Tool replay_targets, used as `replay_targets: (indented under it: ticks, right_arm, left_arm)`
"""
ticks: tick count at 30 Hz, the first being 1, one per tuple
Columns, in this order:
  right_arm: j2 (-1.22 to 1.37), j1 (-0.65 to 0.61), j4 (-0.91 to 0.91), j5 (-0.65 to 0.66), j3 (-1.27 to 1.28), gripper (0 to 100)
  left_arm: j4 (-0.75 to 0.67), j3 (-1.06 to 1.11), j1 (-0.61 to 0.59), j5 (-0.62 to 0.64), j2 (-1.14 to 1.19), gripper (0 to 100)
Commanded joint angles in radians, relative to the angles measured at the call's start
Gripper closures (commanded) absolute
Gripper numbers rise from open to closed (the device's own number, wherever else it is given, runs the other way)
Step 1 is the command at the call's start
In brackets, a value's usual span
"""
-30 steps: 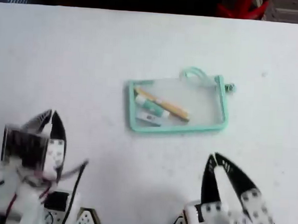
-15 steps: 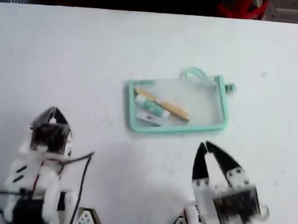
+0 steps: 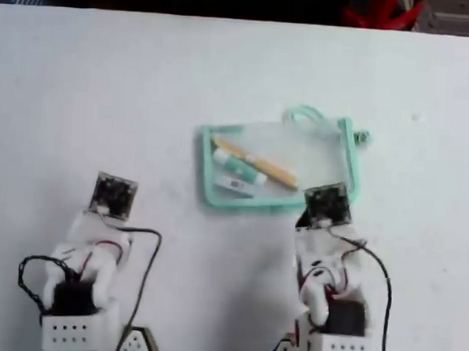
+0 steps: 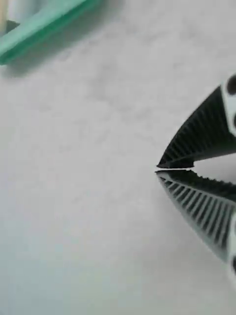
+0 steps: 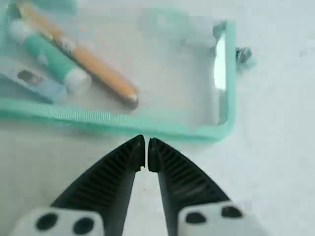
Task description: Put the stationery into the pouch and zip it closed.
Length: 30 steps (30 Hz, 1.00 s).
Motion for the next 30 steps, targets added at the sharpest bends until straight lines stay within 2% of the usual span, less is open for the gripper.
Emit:
replay_targets:
  ticks: [1, 5, 9, 13, 15, 20, 22, 24, 30]
  right_arm:
    - [-0.008, 0.018, 0.012, 0.002, 0.028, 97.9]
    - [-0.008, 0.012, 0.131, -0.005, 0.029, 97.9]
    - [-0.007, 0.01, 0.302, -0.005, 0.029, 97.8]
    - [-0.007, 0.024, 0.323, -0.005, 0.029, 97.9]
    - [-0.007, 0.085, 0.323, -0.005, 0.029, 97.9]
    - [-0.007, 0.381, 0.321, 0.0, 0.029, 97.8]
    - [-0.007, 0.447, 0.323, -0.005, 0.029, 97.8]
    - [-0.007, 0.418, 0.321, -0.005, 0.029, 97.8]
    - [-0.007, 0.131, 0.323, -0.005, 0.029, 97.9]
  left_arm:
    - [0.091, -0.002, -0.002, -0.008, -0.01, 97]
    - [0.233, -0.002, -0.002, -0.008, -0.01, 97]
    - [0.227, -0.002, -0.004, -0.008, -0.01, 97]
    - [0.227, -0.002, -0.004, -0.008, -0.01, 97]
    - [0.227, -0.002, -0.004, -0.008, -0.01, 97]
    - [0.227, -0.002, -0.004, -0.008, -0.01, 97]
    - [0.227, -0.002, -0.004, -0.008, -0.01, 97]
    - [0.227, -0.002, -0.004, -0.008, -0.01, 97]
    - [0.227, -0.002, -0.004, -0.009, -0.01, 97]
